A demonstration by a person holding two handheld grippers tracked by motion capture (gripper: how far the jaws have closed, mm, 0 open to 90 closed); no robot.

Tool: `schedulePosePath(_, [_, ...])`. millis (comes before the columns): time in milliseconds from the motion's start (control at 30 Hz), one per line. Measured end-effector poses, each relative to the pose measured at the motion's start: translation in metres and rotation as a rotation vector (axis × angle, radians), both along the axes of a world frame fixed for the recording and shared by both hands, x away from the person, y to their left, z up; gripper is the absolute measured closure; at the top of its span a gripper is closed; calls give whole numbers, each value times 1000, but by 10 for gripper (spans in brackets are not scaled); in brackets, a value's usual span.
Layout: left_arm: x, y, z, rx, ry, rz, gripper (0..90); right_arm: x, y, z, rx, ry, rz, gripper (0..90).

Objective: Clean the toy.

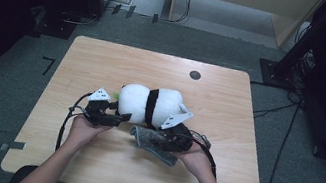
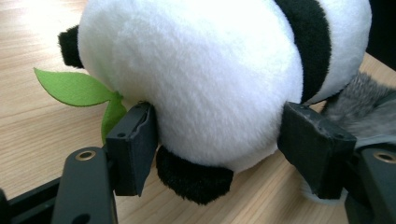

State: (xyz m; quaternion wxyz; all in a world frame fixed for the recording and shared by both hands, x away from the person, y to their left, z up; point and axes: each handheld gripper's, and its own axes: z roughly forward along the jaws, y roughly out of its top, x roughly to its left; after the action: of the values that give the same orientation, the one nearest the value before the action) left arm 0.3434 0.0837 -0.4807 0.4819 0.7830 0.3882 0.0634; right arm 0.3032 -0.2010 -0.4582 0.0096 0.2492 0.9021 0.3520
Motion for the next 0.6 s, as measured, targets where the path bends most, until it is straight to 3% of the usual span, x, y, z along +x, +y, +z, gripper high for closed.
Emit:
schedulePosePath(133, [1, 0, 0, -4, -2, 1, 290, 9, 21, -3, -33, -7, 9, 742])
schedulePosePath(367, [0, -1, 1, -1, -7, 7, 301, 19, 57, -6, -41, -11, 39, 742])
schedulePosePath(600, [0, -1, 1, 6, -13, 7, 304, 25, 59, -9, -41, -14, 4, 742])
